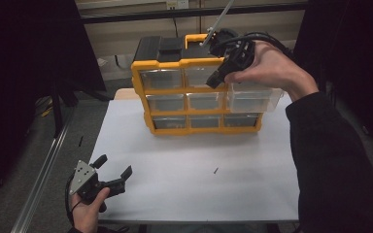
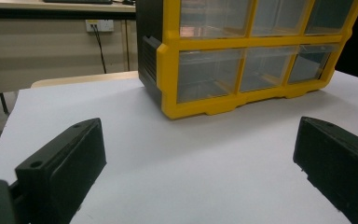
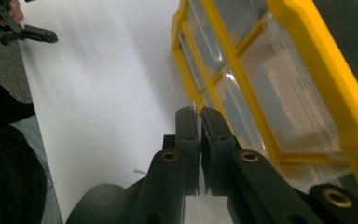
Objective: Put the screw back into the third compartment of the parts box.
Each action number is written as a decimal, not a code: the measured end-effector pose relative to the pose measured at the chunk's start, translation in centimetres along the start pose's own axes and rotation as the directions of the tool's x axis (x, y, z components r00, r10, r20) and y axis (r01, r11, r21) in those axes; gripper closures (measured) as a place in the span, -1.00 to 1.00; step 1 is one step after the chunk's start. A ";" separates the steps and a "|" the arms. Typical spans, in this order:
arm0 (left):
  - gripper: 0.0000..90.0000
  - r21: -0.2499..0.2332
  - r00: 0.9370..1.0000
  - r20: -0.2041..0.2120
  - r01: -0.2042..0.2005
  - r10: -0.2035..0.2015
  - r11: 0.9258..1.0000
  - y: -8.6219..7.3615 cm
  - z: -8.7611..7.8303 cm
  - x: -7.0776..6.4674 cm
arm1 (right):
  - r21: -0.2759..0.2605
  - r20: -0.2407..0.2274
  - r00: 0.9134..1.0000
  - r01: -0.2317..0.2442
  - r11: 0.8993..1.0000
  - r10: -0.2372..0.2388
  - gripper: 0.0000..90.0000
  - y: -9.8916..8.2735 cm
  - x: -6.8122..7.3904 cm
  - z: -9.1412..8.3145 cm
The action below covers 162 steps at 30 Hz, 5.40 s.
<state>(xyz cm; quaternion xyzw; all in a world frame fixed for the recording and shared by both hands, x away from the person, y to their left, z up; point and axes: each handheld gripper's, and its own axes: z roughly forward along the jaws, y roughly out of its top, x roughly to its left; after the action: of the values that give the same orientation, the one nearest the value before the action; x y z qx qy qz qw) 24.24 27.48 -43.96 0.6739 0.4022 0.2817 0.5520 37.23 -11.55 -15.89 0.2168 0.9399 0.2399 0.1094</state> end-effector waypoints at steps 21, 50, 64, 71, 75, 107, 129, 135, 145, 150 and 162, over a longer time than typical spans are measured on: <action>-0.95 0.001 1.000 0.002 0.005 -0.005 1.000 0.0 0.0 -0.1 | 0.113 0.087 0.994 -0.070 0.991 0.060 0.92 -3.8 -2.4 -2.7; -0.95 0.001 1.000 0.004 0.006 -0.006 1.000 0.0 0.1 -0.1 | 0.313 0.045 0.993 -0.114 0.943 0.105 0.92 -4.8 -4.5 2.3; -0.95 0.002 1.000 0.001 0.008 -0.008 1.000 0.0 0.0 -0.1 | 0.353 0.001 0.990 -0.134 0.926 0.143 0.91 -5.2 -5.5 3.8; -0.95 0.002 1.000 -0.001 0.000 0.000 1.000 0.0 0.0 0.0 | 0.357 -0.007 0.989 -0.138 0.924 0.151 0.91 -5.2 -5.6 4.1; -0.95 0.002 1.000 0.000 0.008 -0.008 1.000 0.0 0.0 -0.1 | 0.364 0.004 0.988 -0.146 0.920 0.155 0.90 -5.3 -5.7 4.1; -0.95 0.000 1.000 0.006 0.002 -0.002 1.000 0.0 0.0 0.0 | 0.216 0.054 0.992 -0.121 0.969 0.111 0.53 -4.6 -4.7 -0.2; -0.95 0.002 1.000 0.000 0.004 -0.004 1.000 0.0 0.0 0.0 | 0.084 0.109 0.991 -0.087 0.993 0.078 0.14 -3.2 -3.3 -2.8; -0.95 0.002 1.000 0.001 0.004 -0.004 1.000 0.0 0.0 0.0 | 0.063 0.109 0.992 -0.066 0.996 0.059 0.03 -2.5 -2.7 -2.8; -0.95 -0.001 1.000 0.001 0.007 -0.007 1.000 0.0 0.0 0.0 | 0.051 0.070 0.997 -0.014 0.999 0.011 -0.22 -0.9 -1.3 -0.6; -0.95 0.003 1.000 0.001 -0.001 0.001 1.000 0.0 0.0 0.1 | 0.059 0.054 0.998 0.016 0.998 -0.019 -0.43 -0.2 -0.5 0.8; -0.95 -0.004 1.000 0.005 0.003 -0.003 1.000 0.0 0.0 0.1 | 0.076 0.004 0.999 0.033 0.997 -0.033 -0.69 0.7 1.2 4.2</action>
<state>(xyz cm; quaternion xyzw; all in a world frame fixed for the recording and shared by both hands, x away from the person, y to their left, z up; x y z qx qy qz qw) 24.26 27.55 -43.94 0.6728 0.4014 0.2801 0.5548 37.73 -8.74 -19.27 0.2057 0.9516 0.2015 0.1076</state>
